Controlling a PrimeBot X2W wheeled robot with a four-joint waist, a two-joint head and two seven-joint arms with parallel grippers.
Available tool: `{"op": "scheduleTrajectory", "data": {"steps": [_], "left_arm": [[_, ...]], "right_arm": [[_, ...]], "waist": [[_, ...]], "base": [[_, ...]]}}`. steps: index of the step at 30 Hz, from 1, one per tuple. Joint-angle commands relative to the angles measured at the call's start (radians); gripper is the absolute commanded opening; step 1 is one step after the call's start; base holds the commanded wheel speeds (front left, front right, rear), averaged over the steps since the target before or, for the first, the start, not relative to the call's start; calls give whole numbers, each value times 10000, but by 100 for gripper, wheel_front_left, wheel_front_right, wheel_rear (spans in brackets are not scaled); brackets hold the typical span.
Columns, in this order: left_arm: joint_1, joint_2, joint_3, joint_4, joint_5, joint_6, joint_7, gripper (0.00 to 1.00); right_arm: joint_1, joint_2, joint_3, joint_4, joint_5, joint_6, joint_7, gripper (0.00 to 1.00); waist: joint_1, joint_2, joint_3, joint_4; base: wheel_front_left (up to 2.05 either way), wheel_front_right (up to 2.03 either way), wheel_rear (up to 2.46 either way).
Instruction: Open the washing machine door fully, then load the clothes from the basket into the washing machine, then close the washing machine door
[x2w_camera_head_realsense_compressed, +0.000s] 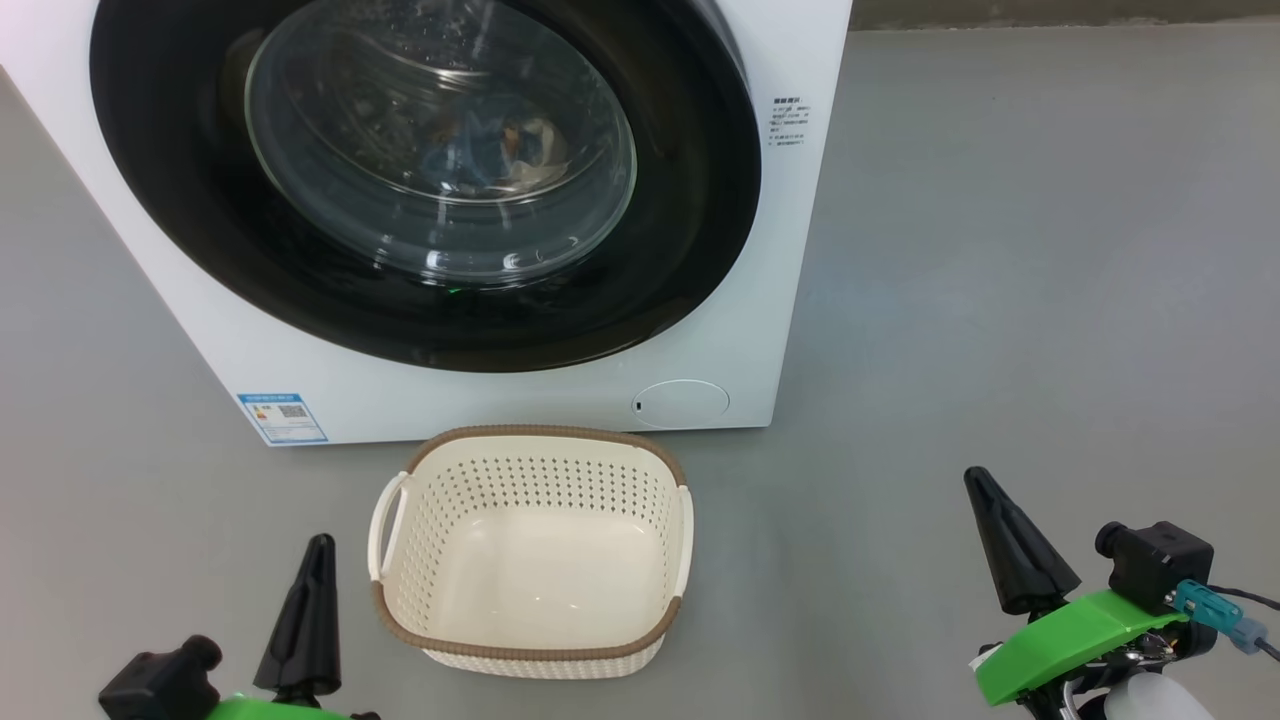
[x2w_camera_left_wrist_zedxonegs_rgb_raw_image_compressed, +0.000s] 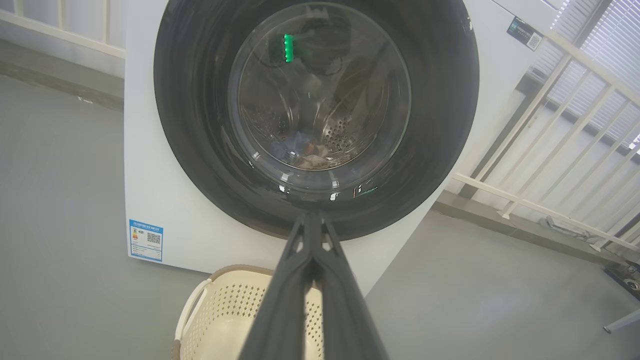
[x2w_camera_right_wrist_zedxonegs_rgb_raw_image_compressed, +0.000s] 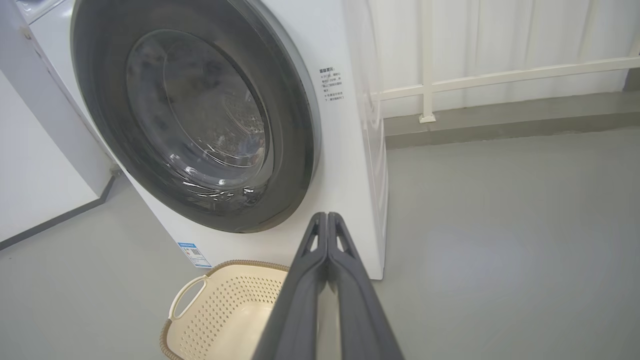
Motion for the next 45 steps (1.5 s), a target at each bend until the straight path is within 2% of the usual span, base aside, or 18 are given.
{"op": "scheduleTrajectory", "data": {"steps": [1,4,9,45], "left_arm": [[-205,92,89,-191,-249,7,75,0],[-205,69,148,-204,-496,17,160,0],[-217,30,245,-216,-905,36,300,0],[-297,-251,936,-266,-3759,110,1292,0]], "right_arm": [[-255,-112,-125,-216,265,-1,51,0],[-239,-77,-199,-234,543,-1,134,0],[-228,-20,-319,-248,1004,-2,269,0],[-121,380,-1144,-390,4233,-10,1201,0]], "waist": [[3,0,-9,9],[11,0,-29,20],[1,0,-33,38],[0,0,-134,162]], "base": [[0,0,0],[0,0,0],[0,0,0],[0,0,0]]}}
